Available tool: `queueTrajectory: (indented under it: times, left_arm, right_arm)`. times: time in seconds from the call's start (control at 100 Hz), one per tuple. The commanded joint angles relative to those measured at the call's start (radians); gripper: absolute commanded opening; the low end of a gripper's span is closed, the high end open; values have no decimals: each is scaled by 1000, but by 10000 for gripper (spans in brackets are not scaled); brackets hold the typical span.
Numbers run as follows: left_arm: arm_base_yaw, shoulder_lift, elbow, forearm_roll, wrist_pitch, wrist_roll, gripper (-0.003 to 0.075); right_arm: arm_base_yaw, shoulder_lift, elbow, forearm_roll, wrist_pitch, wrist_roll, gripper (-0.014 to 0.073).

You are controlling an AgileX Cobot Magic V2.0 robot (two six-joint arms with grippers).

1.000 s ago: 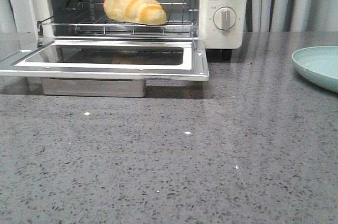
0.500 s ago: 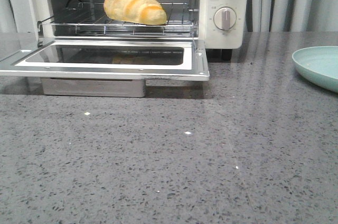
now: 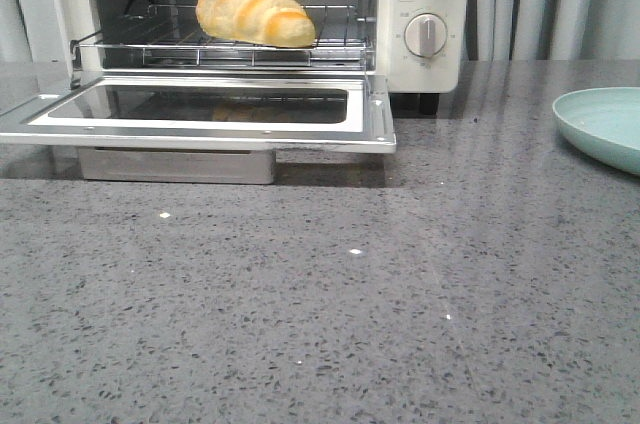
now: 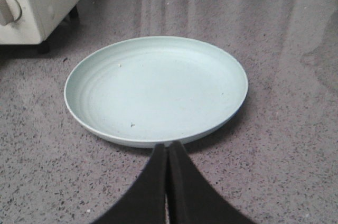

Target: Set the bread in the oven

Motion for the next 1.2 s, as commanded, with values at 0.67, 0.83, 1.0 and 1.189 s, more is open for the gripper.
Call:
queueTrajectory:
  times: [0.67,0.83,1.0,1.189]
  left_arm:
    - [2,-27,-16,-10,-81,-6,-21]
    - [2,-27,-16,-10,-81,-6,-21]
    - [2,-27,-16,-10,-81,-6,-21]
    - [2,-27,-16,-10,-81,-6,-21]
  right_arm:
    - [-10,-92,175,18,-220,-9,-69]
    - [-10,-92,208,18,-233,-9,-69]
    - [-10,-93,214,18,-220,-9,-69]
    - [-8,-93,214,18,-174,-44,-69]
